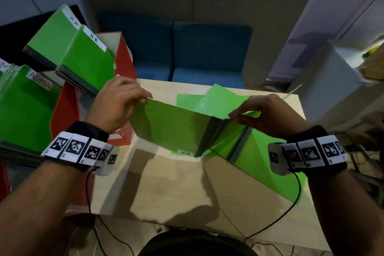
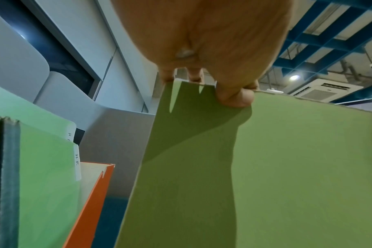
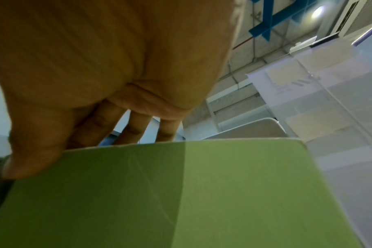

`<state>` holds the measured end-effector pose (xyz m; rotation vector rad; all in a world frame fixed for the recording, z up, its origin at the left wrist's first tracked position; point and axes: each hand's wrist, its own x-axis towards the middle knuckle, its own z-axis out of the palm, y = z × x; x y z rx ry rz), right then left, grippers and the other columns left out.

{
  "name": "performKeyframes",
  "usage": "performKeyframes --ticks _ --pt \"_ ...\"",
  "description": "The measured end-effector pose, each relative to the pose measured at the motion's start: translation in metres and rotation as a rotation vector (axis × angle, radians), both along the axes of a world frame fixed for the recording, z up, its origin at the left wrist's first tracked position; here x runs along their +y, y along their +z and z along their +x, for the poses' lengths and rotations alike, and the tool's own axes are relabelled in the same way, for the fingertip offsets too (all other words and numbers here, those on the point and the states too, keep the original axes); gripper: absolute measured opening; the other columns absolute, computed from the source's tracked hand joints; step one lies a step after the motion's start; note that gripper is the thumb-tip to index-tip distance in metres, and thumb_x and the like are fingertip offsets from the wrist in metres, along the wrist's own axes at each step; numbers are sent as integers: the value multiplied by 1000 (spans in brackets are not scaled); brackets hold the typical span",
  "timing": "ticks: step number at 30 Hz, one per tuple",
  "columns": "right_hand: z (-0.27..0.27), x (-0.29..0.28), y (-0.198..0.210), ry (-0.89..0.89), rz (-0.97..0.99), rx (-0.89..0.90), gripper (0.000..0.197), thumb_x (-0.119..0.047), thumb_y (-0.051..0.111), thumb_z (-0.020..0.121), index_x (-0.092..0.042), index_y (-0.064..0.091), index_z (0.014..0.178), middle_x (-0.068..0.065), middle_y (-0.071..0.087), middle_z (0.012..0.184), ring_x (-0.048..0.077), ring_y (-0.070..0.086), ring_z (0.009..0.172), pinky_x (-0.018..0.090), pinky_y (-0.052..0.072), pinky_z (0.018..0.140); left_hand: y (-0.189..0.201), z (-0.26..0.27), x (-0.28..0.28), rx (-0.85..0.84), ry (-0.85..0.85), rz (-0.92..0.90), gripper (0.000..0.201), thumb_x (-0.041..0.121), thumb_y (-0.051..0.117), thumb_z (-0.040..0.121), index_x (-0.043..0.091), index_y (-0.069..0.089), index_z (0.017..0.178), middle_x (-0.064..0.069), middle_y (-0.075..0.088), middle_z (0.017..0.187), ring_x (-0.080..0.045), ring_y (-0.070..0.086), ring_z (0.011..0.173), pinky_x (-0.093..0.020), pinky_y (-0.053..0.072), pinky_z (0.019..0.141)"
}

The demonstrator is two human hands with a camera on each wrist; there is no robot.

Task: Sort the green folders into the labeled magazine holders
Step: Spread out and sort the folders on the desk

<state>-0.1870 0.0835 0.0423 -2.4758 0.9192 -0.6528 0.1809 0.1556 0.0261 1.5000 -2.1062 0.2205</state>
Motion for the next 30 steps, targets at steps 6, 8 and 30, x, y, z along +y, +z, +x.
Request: performKeyframes --ticks 6,8,30 --pt "-13 -11 -22 -355 -394 114 22 -41 76 76 -31 75 96 5 62 116 30 53 97 43 45 77 -4 -2 -21 14 15 56 16 5 67 85 10 72 98 -7 70 94 -30 57 99 -63 41 94" --pt "-12 -6 -27 -521 -389 103 32 -51 65 80 -31 72 103 10 53 129 31 50 103 41 42 83 -8 -5 -27 11 33 44 14 8 68 85 11 72 98 -7 70 94 -30 57 99 -59 42 94" --pt "117 22 -11 -360 436 -5 67 -30 55 95 -12 21 150 18 50 139 31 50 125 32 40 96 -61 -90 -55 383 -11 180 59 23 52 97 15 29 151 0 16 161 -17 15 148 -32 19 119"
